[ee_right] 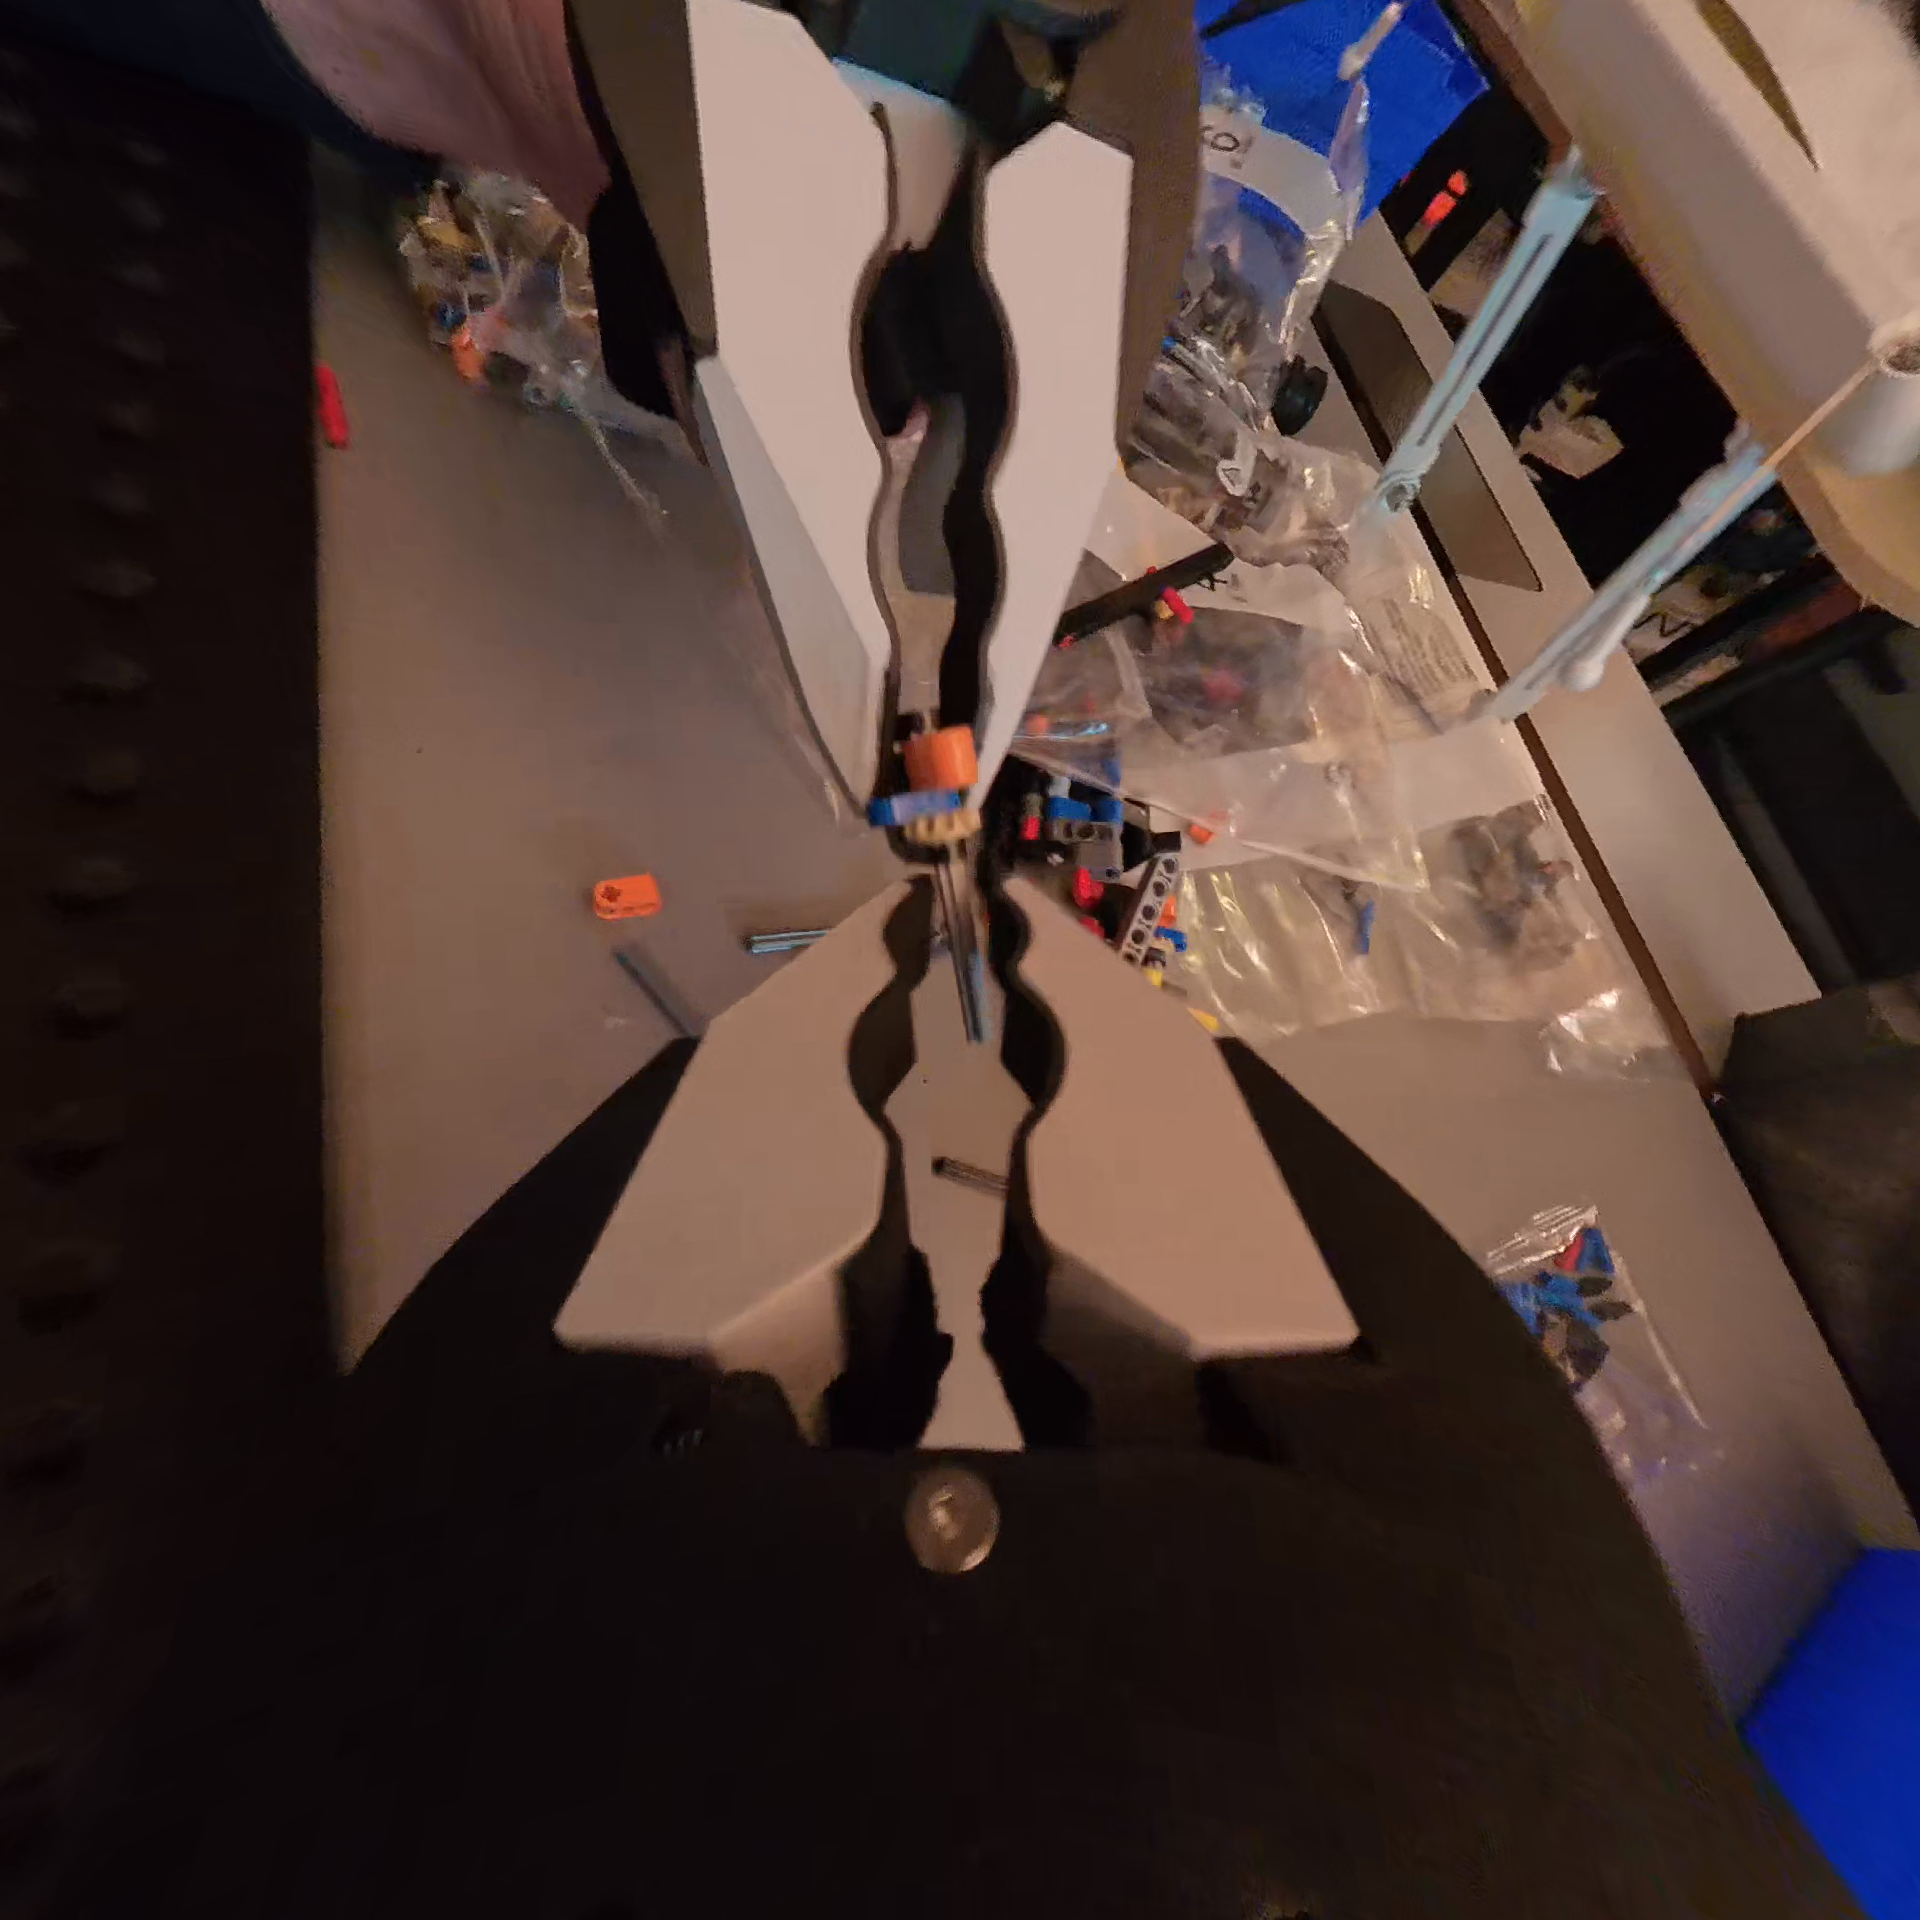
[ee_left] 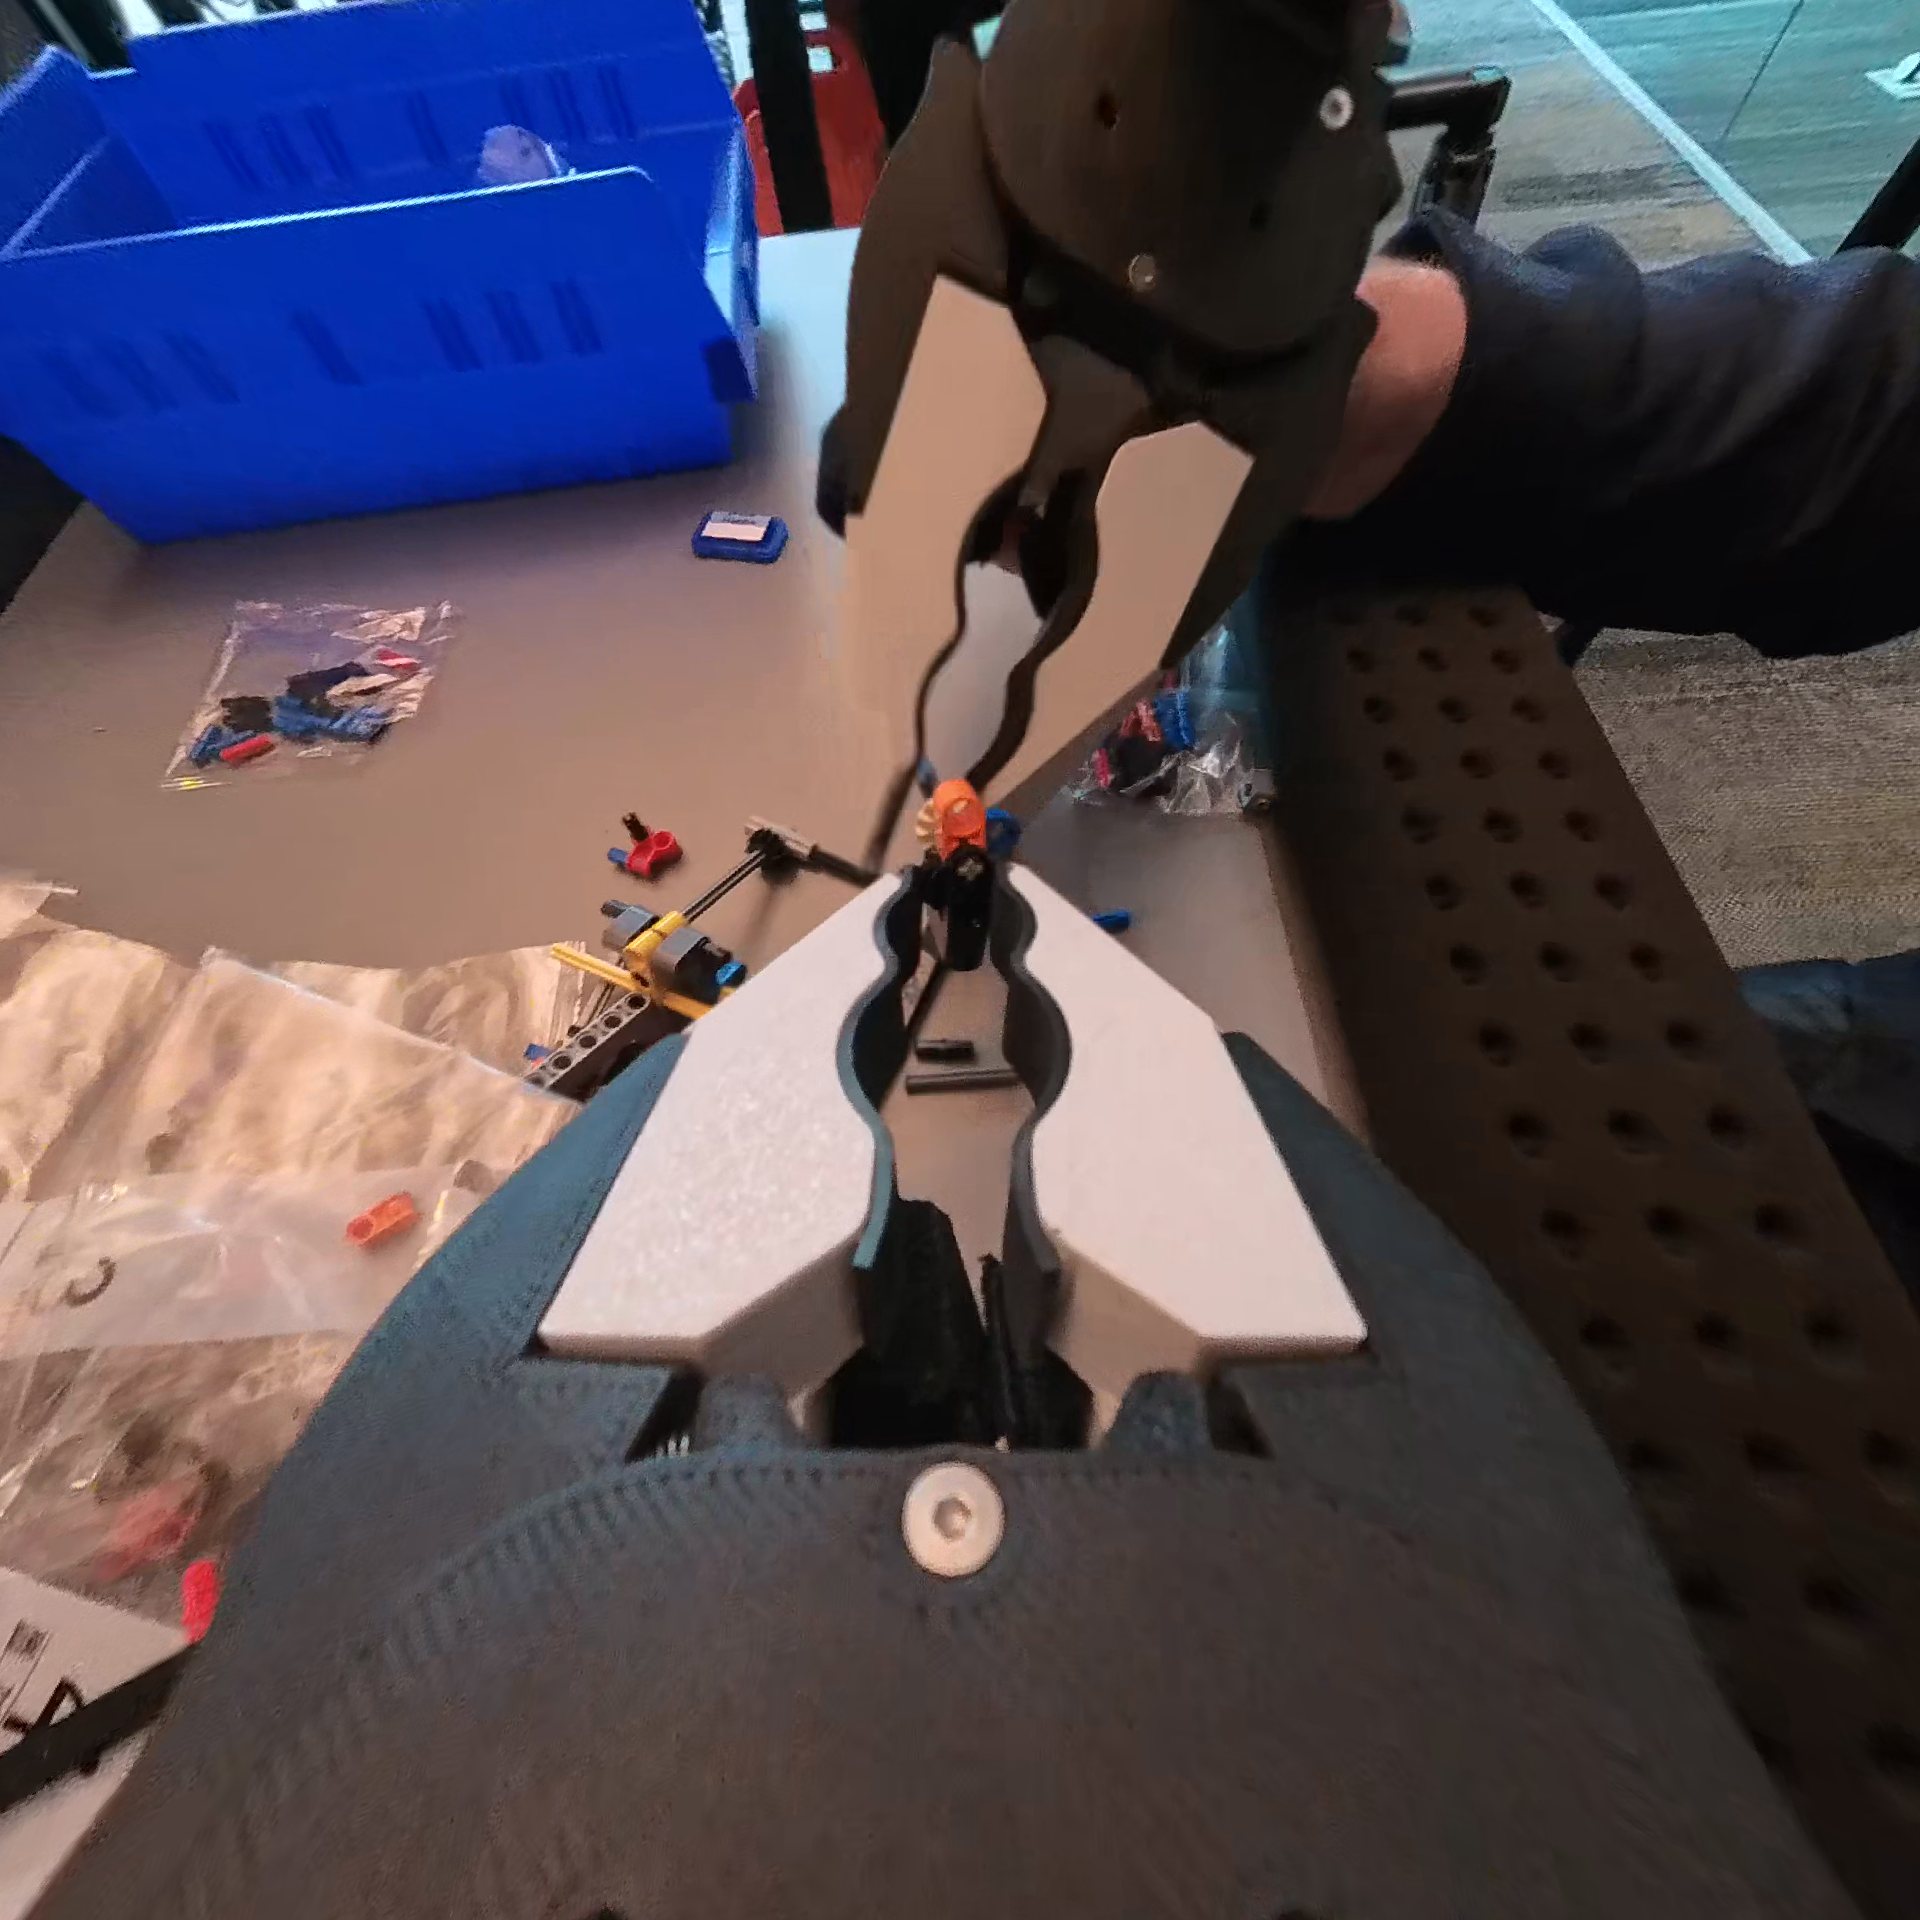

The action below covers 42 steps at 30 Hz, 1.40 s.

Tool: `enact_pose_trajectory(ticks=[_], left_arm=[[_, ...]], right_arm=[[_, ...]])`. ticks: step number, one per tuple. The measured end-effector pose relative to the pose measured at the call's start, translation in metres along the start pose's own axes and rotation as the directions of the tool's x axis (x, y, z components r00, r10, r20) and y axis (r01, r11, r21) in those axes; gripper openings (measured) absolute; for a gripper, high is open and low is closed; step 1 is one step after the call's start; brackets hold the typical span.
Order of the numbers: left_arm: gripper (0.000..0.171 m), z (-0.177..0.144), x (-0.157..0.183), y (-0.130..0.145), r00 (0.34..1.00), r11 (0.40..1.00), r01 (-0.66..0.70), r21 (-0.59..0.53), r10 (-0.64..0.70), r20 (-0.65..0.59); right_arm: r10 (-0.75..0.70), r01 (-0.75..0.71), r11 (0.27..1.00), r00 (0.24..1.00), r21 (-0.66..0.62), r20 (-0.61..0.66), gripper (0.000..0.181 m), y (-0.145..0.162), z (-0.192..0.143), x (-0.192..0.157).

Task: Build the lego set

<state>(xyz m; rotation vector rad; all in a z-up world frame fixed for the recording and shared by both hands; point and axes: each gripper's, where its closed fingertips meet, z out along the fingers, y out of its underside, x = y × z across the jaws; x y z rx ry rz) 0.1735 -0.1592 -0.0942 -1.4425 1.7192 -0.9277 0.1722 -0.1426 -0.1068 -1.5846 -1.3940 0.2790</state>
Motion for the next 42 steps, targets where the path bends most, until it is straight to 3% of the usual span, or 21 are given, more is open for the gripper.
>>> enact_pose_trajectory(ticks=[8, 19, 35, 39, 42], left_arm=[[0.012, 0.001, -0.001, 0.000, 1.000, 1.000, 0.001, 0.001, -0.001, 0.009], [0.011, 0.000, 0.005, -0.008, 1.000, 1.000, 0.001, 0.022, -0.001, 0.015], [0.010, 0.003, 0.002, -0.029, 0.994, 0.986, 0.085, 0.142, -0.094, 0.059], [0.010, 0.003, 0.002, -0.027, 0.996, 0.990, 0.067, 0.127, -0.075, 0.055], [0.011, 0.008, -0.001, -0.013, 0.997, 1.000, -0.007, 0.028, 0.005, 0.074]], right_arm=[[0.000, 0.001, 0.996, 1.000, -0.091, 0.012, 0.001, 0.008, 0.003, -0.005], [0.012, -0.009, 0.997, 0.999, -0.083, 0.042, 0.001, 0.007, 0.002, -0.010], [0.154, -0.151, 0.988, 0.983, -0.031, 0.103, 0.001, 0.002, 0.003, -0.010], [0.142, -0.138, 0.989, 0.987, -0.049, 0.081, 0.001, 0.004, 0.003, -0.008], [0.106, -0.100, 0.988, 0.993, -0.118, 0.044, 0.001, 0.016, 0.008, -0.006]])
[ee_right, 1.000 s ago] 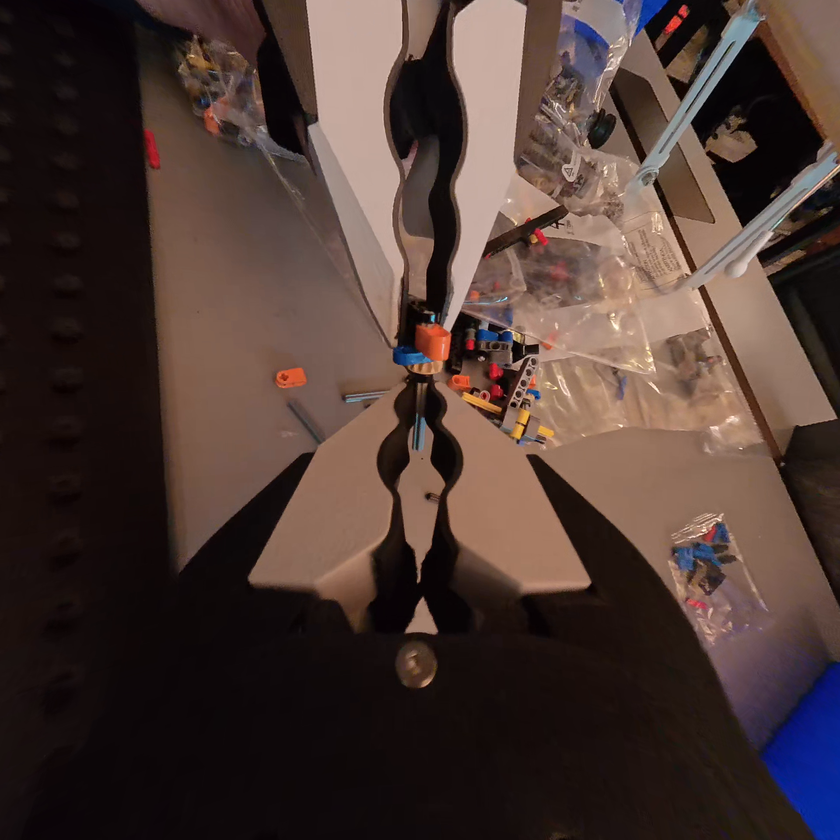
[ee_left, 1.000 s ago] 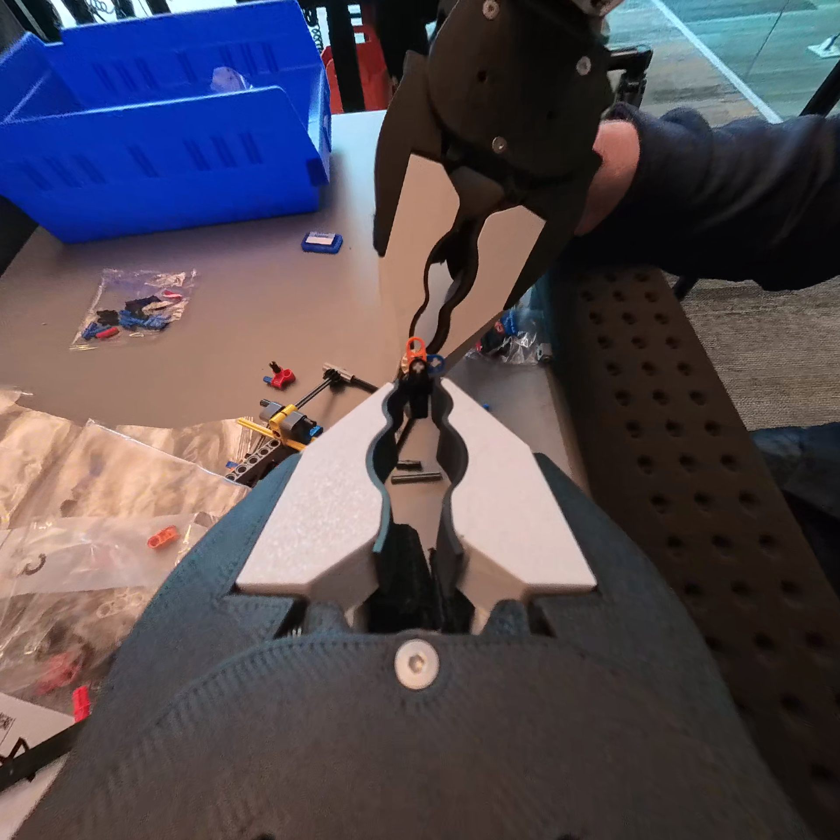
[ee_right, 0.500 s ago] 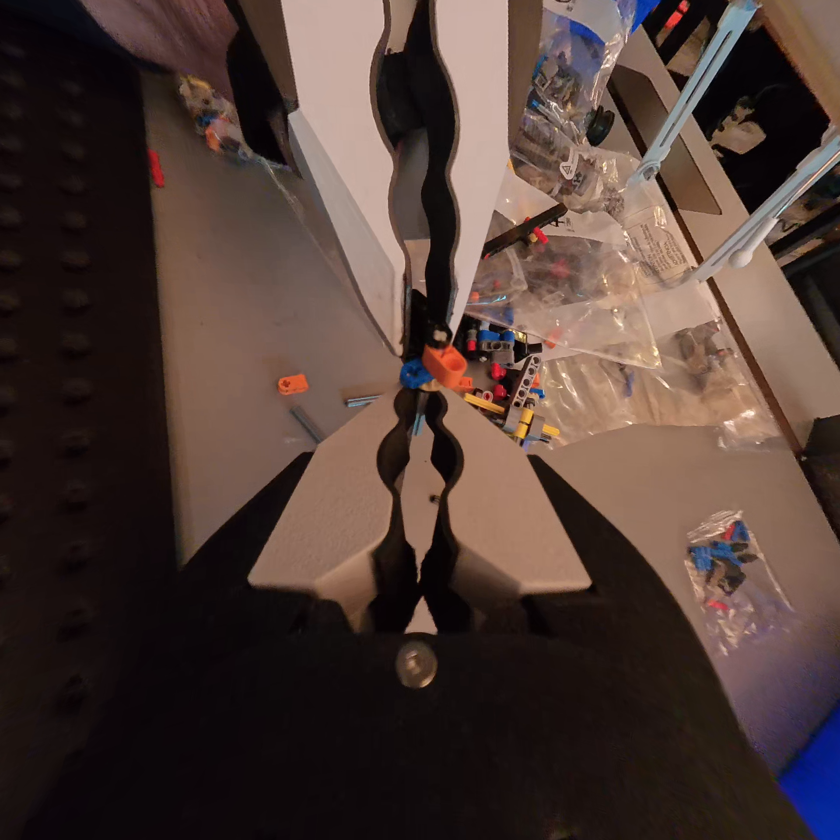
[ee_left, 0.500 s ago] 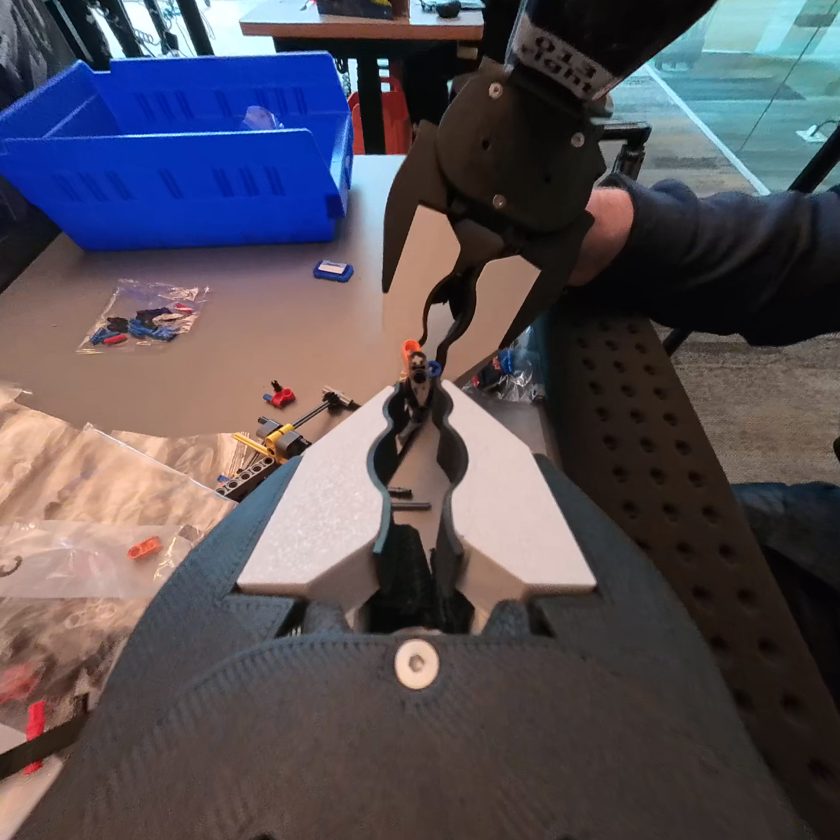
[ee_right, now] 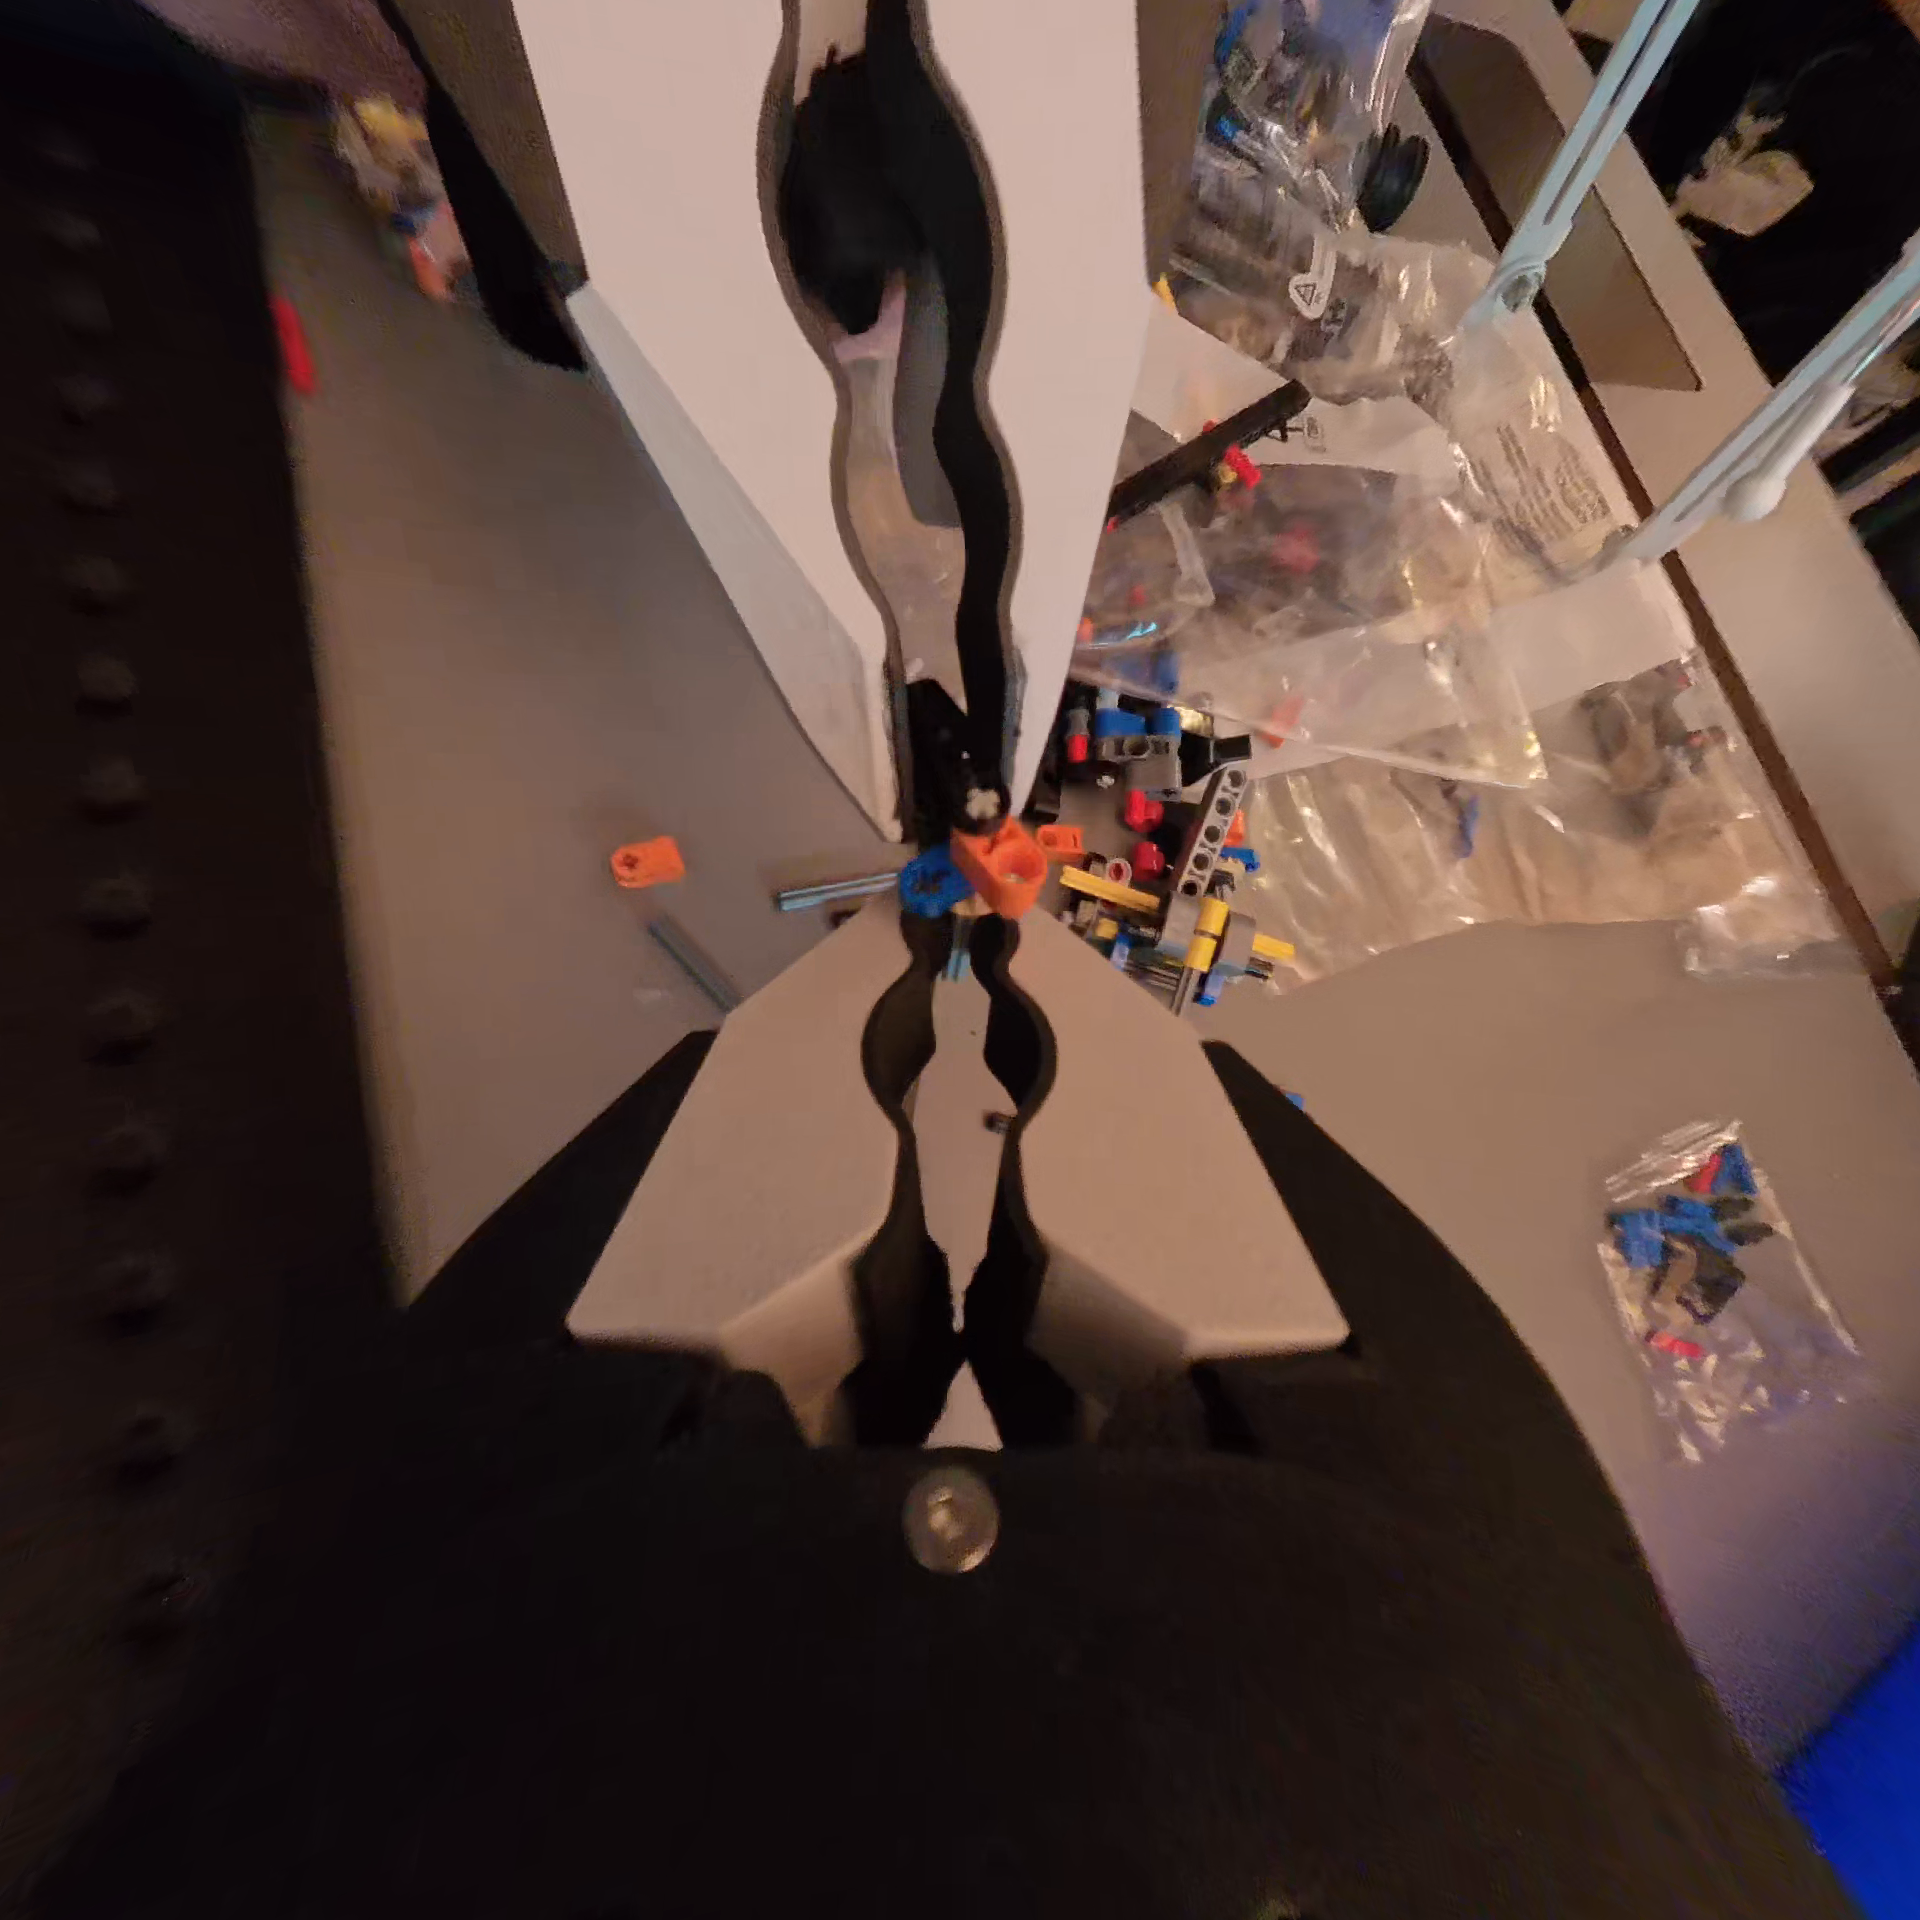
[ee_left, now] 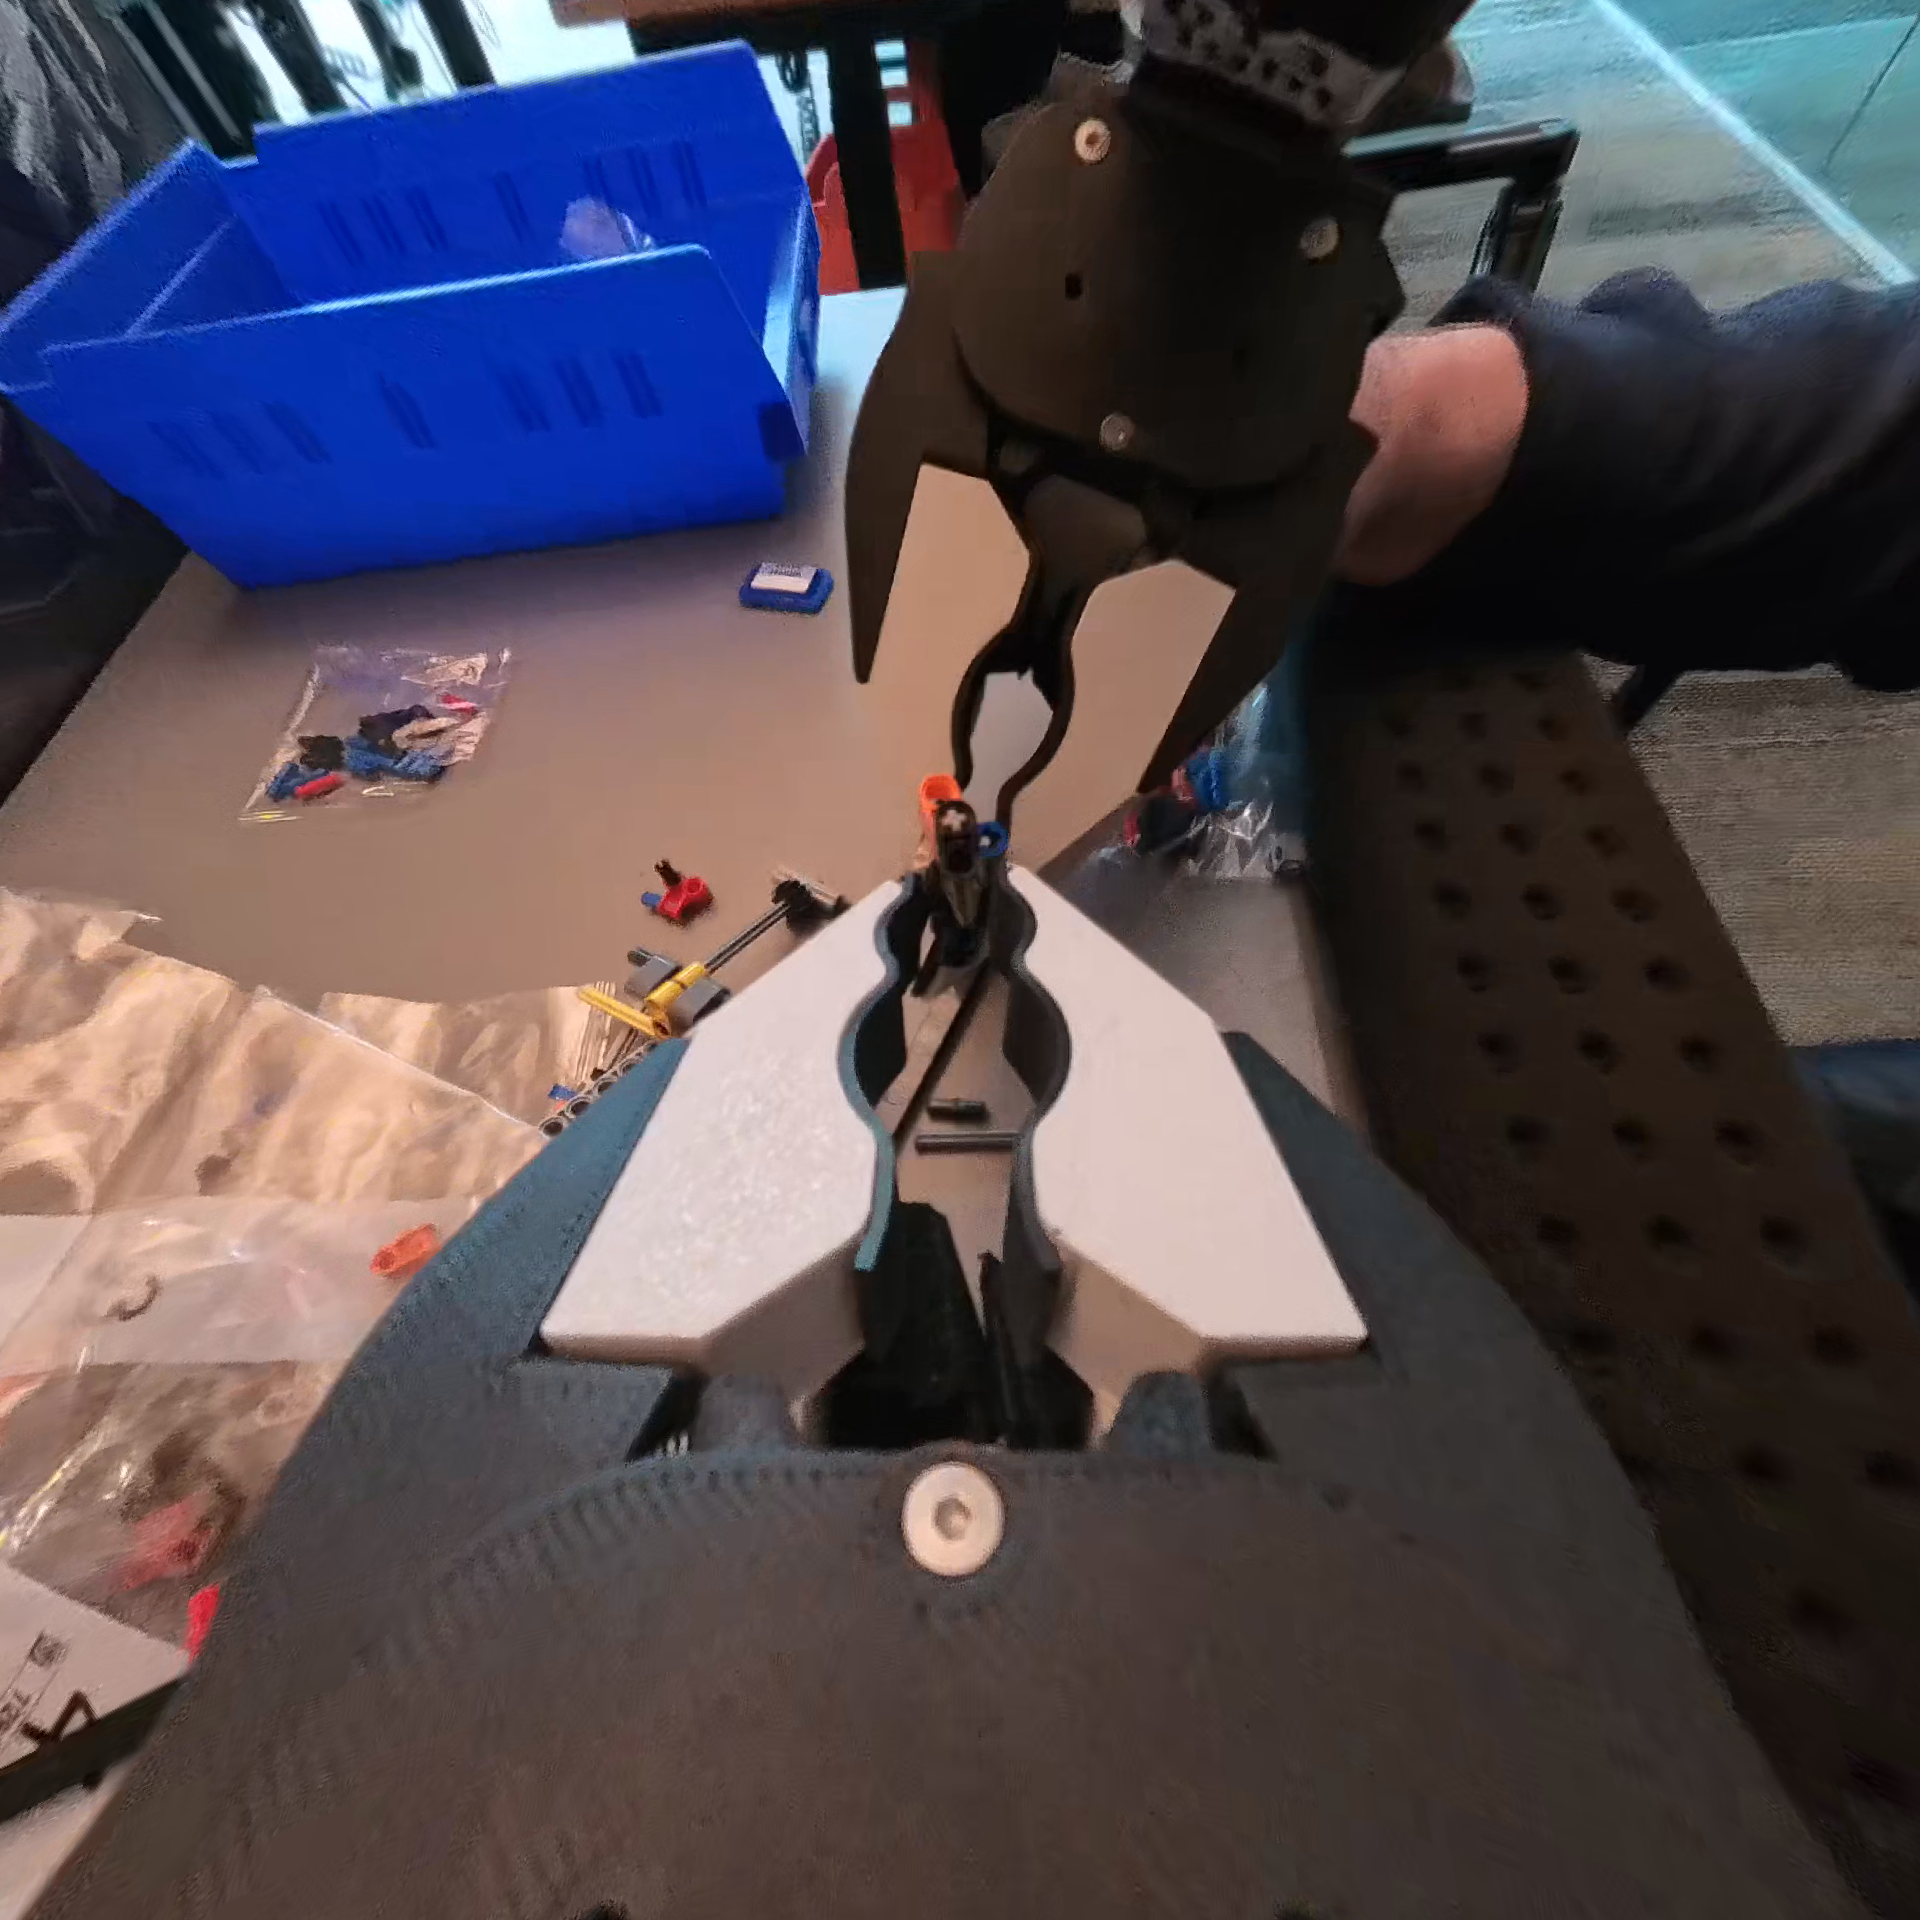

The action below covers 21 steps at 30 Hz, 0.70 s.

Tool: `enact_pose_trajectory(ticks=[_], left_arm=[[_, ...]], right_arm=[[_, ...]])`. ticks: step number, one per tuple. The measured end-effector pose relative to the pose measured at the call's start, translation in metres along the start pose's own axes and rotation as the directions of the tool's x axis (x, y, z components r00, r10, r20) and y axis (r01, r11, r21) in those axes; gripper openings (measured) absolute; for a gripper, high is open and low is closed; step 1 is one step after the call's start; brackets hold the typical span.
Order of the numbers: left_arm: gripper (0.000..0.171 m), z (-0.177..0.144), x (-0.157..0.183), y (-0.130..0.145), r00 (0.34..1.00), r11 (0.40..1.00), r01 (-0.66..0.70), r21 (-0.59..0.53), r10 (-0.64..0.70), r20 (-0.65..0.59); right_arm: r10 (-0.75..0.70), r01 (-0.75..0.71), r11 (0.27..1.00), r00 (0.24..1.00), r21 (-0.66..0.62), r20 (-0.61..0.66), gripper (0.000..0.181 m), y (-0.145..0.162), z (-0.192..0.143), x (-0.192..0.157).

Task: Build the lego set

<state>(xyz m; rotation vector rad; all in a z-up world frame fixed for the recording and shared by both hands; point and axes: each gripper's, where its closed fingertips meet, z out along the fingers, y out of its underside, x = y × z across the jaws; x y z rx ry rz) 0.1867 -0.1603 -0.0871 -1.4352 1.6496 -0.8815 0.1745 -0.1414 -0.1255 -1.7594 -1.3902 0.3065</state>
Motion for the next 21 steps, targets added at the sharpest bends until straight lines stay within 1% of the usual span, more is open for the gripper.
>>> enact_pose_trajectory(ticks=[2, 4, 6, 10, 12, 14, 15, 16, 17, 21], left_arm=[[0.013, 0.000, 0.001, 0.000, 0.999, 0.999, -0.035, -0.012, 0.035, 0.018], [0.010, -0.005, 0.001, -0.009, 1.000, 0.999, -0.021, 0.040, 0.020, 0.012], [0.002, -0.005, -0.001, -0.004, 0.999, 0.999, -0.041, 0.014, 0.041, 0.018], [0.002, -0.004, 0.000, 0.000, 0.999, 0.999, -0.048, -0.007, 0.048, 0.020], [0.015, -0.004, -0.001, 0.001, 0.998, 0.998, -0.056, -0.031, 0.057, 0.030], [0.024, -0.001, 0.003, 0.005, 0.998, 0.996, -0.065, -0.061, 0.066, 0.014], [0.023, 0.002, 0.004, 0.009, 0.997, 0.994, -0.068, -0.080, 0.070, 0.016], [0.015, 0.004, 0.002, 0.013, 0.997, 0.991, -0.074, -0.110, 0.078, 0.029], [0.013, 0.004, 0.001, 0.013, 0.995, 0.990, -0.087, -0.108, 0.092, 0.044], [0.012, 0.003, 0.001, 0.008, 0.999, 0.998, -0.032, -0.061, 0.034, 0.025]], right_arm=[[-0.022, 0.022, 0.999, 1.000, -0.028, -0.020, 0.001, 0.004, 0.002, 0.002], [-0.045, 0.043, 0.997, 0.999, -0.063, -0.027, 0.001, 0.008, 0.005, 0.000], [-0.049, 0.047, 0.997, 0.998, -0.067, -0.024, 0.001, 0.007, 0.007, -0.001], [-0.050, 0.048, 0.996, 0.998, -0.076, -0.022, 0.000, 0.009, 0.008, -0.001], [-0.050, 0.047, 0.996, 0.998, -0.078, -0.031, 0.000, 0.009, 0.007, 0.001], [-0.054, 0.051, 0.996, 0.998, -0.075, -0.035, 0.000, 0.008, 0.007, 0.001], [-0.055, 0.053, 0.996, 0.998, -0.075, -0.035, 0.001, 0.008, 0.007, 0.001], [-0.060, 0.057, 0.995, 0.998, -0.080, -0.037, 0.001, 0.009, 0.007, 0.001], [-0.064, 0.061, 0.995, 0.997, -0.085, -0.039, 0.001, 0.009, 0.008, 0.001], [-0.073, 0.069, 0.994, 0.996, -0.082, -0.050, 0.001, 0.007, 0.006, 0.001]])
